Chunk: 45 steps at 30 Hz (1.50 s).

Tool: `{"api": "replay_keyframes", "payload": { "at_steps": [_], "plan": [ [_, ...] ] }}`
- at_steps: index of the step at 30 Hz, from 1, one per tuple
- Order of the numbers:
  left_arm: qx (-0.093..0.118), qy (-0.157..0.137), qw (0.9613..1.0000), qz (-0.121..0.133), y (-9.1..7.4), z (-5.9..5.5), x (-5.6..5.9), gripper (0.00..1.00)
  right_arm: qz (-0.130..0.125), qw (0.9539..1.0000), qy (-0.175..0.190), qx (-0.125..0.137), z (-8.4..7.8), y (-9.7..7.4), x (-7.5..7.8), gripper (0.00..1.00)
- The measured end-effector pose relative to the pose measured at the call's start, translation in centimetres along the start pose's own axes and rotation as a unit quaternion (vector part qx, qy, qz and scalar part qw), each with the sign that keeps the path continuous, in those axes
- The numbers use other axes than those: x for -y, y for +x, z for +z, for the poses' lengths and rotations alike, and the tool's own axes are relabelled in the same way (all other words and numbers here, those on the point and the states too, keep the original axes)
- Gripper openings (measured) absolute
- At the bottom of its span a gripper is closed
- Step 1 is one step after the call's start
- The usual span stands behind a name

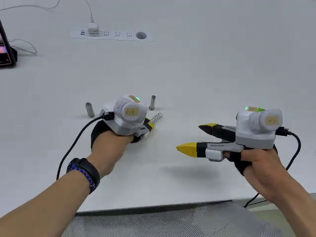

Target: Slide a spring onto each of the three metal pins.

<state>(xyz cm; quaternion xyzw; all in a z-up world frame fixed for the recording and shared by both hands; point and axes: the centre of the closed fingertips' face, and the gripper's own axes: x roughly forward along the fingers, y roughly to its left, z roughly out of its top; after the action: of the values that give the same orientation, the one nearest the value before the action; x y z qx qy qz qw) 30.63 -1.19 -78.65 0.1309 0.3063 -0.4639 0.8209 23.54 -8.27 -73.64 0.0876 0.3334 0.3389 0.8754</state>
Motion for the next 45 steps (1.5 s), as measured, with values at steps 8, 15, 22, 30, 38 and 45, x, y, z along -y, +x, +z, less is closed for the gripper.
{"api": "replay_keyframes", "payload": {
  "at_steps": [8, 15, 22, 30, 38, 45],
  "plan": [
    [0.005, -0.004, 1.0000, -0.003, -2.0, -0.9, 0.6, 0.10, 0.013, 0.9998, 0.011, 0.012, 0.7, 0.6, -0.5, 0.74],
    [0.012, -0.007, 0.9999, 0.000, -3.8, -0.9, 0.5, 0.10, 0.032, 0.9995, 0.008, 0.005, 0.9, 1.5, -2.1, 0.73],
    [0.022, -0.013, 0.9997, 0.003, -5.5, -0.9, 0.3, 0.10, 0.050, 0.9987, 0.008, 0.005, 1.2, 2.4, -3.4, 0.72],
    [0.030, -0.013, 0.9995, 0.004, -7.2, -0.9, 0.6, 0.10, 0.072, 0.9972, 0.015, 0.009, 1.8, 3.2, -4.7, 0.69],
    [0.036, -0.004, 0.9993, 0.000, -8.3, -0.6, 1.3, 0.10, 0.097, 0.9947, 0.026, 0.019, 2.6, 3.9, -5.9, 0.65],
    [0.041, -0.001, 0.9992, -0.003, -9.1, -0.4, 1.8, 0.10, 0.122, 0.9911, 0.042, 0.032, 3.4, 4.6, -7.0, 0.60]
  ]
}}
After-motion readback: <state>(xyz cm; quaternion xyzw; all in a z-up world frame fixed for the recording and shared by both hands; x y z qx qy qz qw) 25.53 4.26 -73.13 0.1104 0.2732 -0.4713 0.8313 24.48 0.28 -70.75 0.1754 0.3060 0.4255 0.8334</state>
